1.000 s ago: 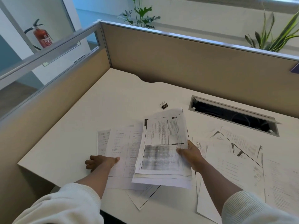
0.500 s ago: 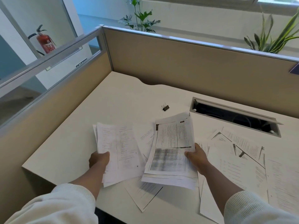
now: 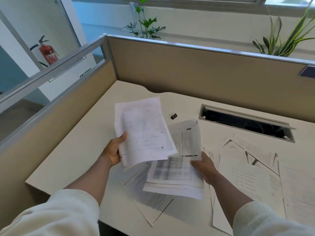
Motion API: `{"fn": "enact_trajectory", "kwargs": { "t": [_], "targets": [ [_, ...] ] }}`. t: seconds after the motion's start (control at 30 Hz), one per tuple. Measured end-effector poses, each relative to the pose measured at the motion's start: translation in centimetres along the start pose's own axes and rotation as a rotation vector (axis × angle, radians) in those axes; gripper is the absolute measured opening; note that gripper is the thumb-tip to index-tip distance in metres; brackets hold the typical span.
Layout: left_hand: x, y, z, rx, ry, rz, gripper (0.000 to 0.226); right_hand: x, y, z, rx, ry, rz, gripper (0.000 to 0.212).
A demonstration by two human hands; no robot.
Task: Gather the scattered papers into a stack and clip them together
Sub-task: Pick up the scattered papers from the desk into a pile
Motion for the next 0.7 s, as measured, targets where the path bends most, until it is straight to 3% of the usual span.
{"fn": "enact_trajectory", "kwargs": {
  "t": [0.17, 0.23, 0.37, 0.5, 0.63, 0.7],
  "targets": [
    [-1.3, -1.0, -2.5, -0.428, -0.052, 0.098, 0.044, -0.1, -0.9, -1.1, -0.161, -0.088, 0.000, 0.036],
    [-1.6, -1.4, -3.2, -0.487, -0.052, 0.089, 0.049, -0.1, -1.3, -1.6, -0.220, -0.132, -0.011, 0.038],
    [-2.1, -2.0, -5.0, -0.467, -0.124, 0.089, 0.049, 0.3, -2.1, -2.2, -0.217, -0.231, -0.030, 0.043],
    [-2.6, -2.0, -6.4, -0.454, -0.150, 0.054, 0.048, 1.0, -3.0, -2.2, -0.244, -0.207, -0.050, 0.030],
    [-3.0, -0.9, -7.3, -0.492, -0.086, -0.053, 0.048, 0.7, -3.6, -2.7, -0.405, -0.289, -0.070, 0.057],
    [-3.1, 0.0, -8.0, -0.476, -0.067, -0.113, 0.052, 0.6, -4.8, -2.8, -0.385, -0.276, -0.007, 0.050]
  ]
}}
Point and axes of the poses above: each hand's wrist, its own x-axis away from the middle knuckle, its own z-axis out of the back of the hand, y = z × x, the point moved 6 cm from there along -x, towards the middle knuckle, and after that the axes turned 14 degrees about -x, right-handed, at the moved point
